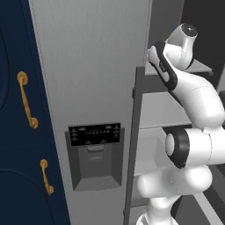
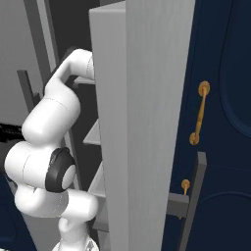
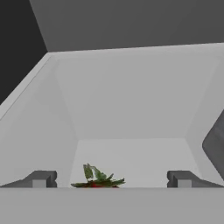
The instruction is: Take the strawberry from the fridge and place it on top of the pancake, located on the dining counter.
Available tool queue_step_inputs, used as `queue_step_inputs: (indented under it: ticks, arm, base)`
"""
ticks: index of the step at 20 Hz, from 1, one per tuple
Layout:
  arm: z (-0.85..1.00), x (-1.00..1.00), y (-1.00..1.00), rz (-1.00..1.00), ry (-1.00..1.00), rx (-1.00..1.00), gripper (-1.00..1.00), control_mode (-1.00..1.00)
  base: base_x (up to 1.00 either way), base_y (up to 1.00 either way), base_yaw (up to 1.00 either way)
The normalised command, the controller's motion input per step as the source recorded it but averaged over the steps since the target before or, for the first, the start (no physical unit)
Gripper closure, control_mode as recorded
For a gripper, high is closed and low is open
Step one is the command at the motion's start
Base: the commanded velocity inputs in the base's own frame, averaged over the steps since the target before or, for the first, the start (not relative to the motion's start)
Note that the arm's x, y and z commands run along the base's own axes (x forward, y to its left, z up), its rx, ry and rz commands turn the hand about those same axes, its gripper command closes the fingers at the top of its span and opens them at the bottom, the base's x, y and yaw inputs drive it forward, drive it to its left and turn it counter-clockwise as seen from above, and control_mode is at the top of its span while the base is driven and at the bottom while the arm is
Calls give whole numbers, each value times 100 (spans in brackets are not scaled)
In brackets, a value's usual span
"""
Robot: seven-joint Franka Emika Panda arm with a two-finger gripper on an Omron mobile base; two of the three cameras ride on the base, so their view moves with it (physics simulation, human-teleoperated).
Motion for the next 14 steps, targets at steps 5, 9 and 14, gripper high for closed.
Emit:
queue_step_inputs:
  ticks: [5,9,14]
  arm:
    - [-13,8,0,0,0,0,-100,-100]
    - [-21,0,0,0,0,0,-100,-100]
    - [-26,0,0,0,0,0,100,-100]
  base:
    - [0,0,0]
    - [0,0,0]
    - [0,0,0]
